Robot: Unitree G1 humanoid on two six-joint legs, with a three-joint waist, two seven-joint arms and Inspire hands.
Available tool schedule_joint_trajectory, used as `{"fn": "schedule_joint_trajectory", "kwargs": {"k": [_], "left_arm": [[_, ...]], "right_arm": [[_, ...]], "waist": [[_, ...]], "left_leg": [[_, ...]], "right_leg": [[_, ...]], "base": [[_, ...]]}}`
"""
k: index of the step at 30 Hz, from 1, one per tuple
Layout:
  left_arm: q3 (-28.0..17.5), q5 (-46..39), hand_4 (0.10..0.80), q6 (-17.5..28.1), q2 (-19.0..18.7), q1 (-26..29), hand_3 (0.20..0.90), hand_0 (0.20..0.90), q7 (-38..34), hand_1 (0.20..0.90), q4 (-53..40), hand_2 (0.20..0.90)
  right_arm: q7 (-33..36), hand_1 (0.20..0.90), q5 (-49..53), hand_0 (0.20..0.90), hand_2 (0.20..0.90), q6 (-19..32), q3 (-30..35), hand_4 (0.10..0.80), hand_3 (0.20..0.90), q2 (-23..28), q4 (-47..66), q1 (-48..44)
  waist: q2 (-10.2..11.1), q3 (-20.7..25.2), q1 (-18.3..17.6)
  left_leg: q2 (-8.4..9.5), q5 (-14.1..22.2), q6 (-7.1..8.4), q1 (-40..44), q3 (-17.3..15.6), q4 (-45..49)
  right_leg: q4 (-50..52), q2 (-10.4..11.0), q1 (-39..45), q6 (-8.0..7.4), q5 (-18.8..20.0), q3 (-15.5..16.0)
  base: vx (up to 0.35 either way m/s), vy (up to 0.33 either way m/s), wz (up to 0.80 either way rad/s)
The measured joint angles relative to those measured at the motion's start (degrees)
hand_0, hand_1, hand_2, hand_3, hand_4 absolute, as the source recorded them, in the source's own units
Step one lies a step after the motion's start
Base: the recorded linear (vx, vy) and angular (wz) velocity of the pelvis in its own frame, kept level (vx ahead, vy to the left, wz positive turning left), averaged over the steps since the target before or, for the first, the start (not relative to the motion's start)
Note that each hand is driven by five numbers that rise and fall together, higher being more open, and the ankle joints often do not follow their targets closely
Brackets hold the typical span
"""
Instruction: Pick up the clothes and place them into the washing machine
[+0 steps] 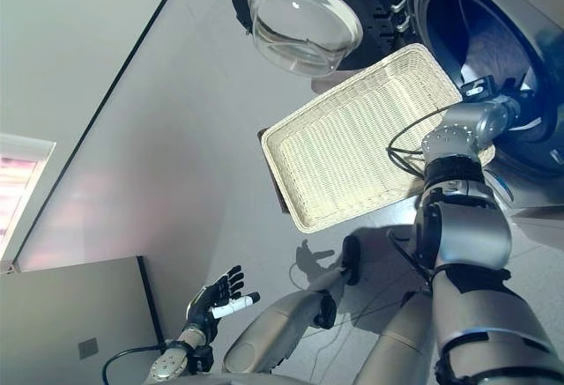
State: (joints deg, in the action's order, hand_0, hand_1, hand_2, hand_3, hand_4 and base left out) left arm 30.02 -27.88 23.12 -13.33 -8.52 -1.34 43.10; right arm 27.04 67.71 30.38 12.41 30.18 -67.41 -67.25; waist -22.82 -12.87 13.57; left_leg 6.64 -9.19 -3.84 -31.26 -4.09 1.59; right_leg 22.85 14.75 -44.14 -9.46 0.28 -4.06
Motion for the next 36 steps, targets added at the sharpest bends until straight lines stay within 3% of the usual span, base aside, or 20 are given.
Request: {"fn": "schedule_joint_trajectory", "kwargs": {"k": [12,17,21,26,29,34,36], "left_arm": [[0.0,1.4,0.8,-0.2,0.0,-0.2,0.9,0.9,0.0,0.9,1.0,0.9],[-0.1,1.9,0.8,-0.2,0.0,-0.2,0.9,0.9,-0.1,0.9,1.3,0.9],[-0.4,2.8,0.8,-0.3,0.1,-0.2,0.9,0.9,-0.2,0.9,1.5,0.9],[-2.9,3.5,0.8,-0.4,0.6,-0.4,0.9,0.9,0.0,0.9,3.6,0.9],[-4.9,3.5,0.8,-0.8,1.1,-0.1,0.9,0.9,0.0,0.9,6.5,0.9],[-6.7,5.0,0.8,-2.0,2.8,-0.2,0.9,0.9,0.0,0.9,11.7,0.9],[-8.1,6.0,0.8,-2.5,3.0,-0.3,0.9,0.9,-0.3,0.9,15.1,0.9]], "right_arm": [[-2.3,0.9,0.3,0.9,0.9,0.0,1.6,0.8,0.9,-3.2,-2.2,1.4],[-2.6,0.9,-2.3,0.9,0.9,-1.8,-2.5,0.8,0.9,-2.3,-7.5,2.3],[-5.0,0.9,-6.6,0.9,0.9,-6.5,-8.4,0.8,0.9,-3.5,-10.1,5.7],[-8.6,0.9,-12.6,0.9,0.9,-10.8,-13.0,0.8,0.9,-6.4,-10.4,13.7],[-9.9,0.9,-14.1,0.9,0.9,-11.9,-12.9,0.8,0.9,-9.8,-9.8,17.5],[-12.3,0.9,-16.4,0.9,0.9,-13.2,-12.9,0.8,0.9,-10.5,-9.3,25.4],[-12.6,0.9,-19.2,0.9,0.9,-14.3,-12.9,0.8,0.9,-11.4,-9.2,29.5]], "waist": [[-0.1,0.1,-0.4],[0.2,0.2,-1.2],[2.0,0.4,-2.2],[4.5,0.8,-2.5],[6.1,1.4,-3.8],[7.6,2.0,-3.6],[9.8,3.1,-3.6]], "left_leg": [[0.05,0.3,0.28,1.5,1.0,0.0],[-0.02,0.2,0.26,1.4,1.0,0.2],[-0.62,0.2,0.15,1.6,1.0,0.4],[-2.01,1.4,1.36,3.9,1.2,1.4],[-2.92,2.1,2.16,4.3,2.1,2.3],[-4.12,2.7,2.63,8.9,2.9,1.9],[-4.86,3.2,2.81,11.2,2.8,1.2]], "right_leg": [[0.0,0.0,1.7,-0.04,-0.4,0.3],[0.2,-0.1,1.8,0.05,-0.4,0.3],[0.1,-0.8,2.0,0.62,-0.3,0.3],[-0.2,-1.9,5.0,1.29,-1.0,1.0],[-0.4,-2.7,6.4,1.82,-1.1,2.0],[-3.0,-3.6,12.8,2.27,-0.9,3.6],[-4.5,-4.1,15.3,2.36,-0.9,3.8]], "base": [[0.0,0.007,0.01],[0.0,0.0,0.0],[0.01,-0.021,-0.04],[0.023,-0.044,-0.06],[0.051,-0.06,0.05],[0.088,-0.107,-0.01],[0.051,-0.079,-0.09]]}}
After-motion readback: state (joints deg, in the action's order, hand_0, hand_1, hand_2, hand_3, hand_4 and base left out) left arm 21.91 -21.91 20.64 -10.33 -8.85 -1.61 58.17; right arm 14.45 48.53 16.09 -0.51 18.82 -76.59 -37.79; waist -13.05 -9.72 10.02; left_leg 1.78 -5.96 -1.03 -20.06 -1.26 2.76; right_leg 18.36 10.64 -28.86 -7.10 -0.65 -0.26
